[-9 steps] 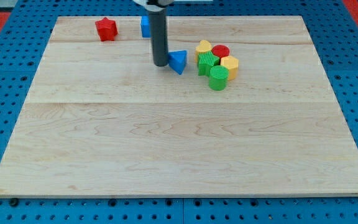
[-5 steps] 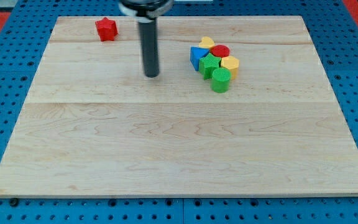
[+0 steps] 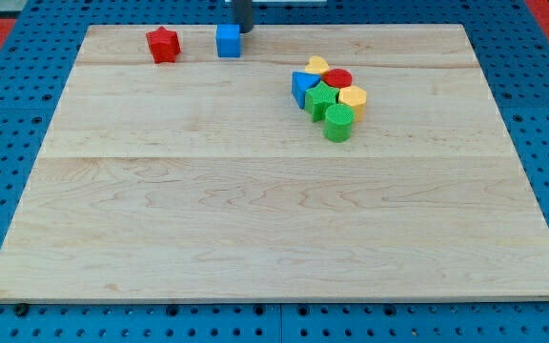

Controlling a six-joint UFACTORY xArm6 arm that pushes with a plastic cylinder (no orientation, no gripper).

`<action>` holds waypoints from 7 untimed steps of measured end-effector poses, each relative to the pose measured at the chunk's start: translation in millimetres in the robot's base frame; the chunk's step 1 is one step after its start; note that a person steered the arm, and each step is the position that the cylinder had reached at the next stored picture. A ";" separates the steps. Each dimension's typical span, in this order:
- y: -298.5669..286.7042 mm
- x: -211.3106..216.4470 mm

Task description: Push blue cube to the left of green blocks

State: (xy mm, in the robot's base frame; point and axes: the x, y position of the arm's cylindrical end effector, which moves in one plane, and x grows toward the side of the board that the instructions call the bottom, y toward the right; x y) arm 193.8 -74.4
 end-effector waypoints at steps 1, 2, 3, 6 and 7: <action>-18.0 24.8; 5.8 43.7; 31.9 63.8; -7.9 126.9; -30.0 139.1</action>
State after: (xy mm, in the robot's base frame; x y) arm 332.9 -104.4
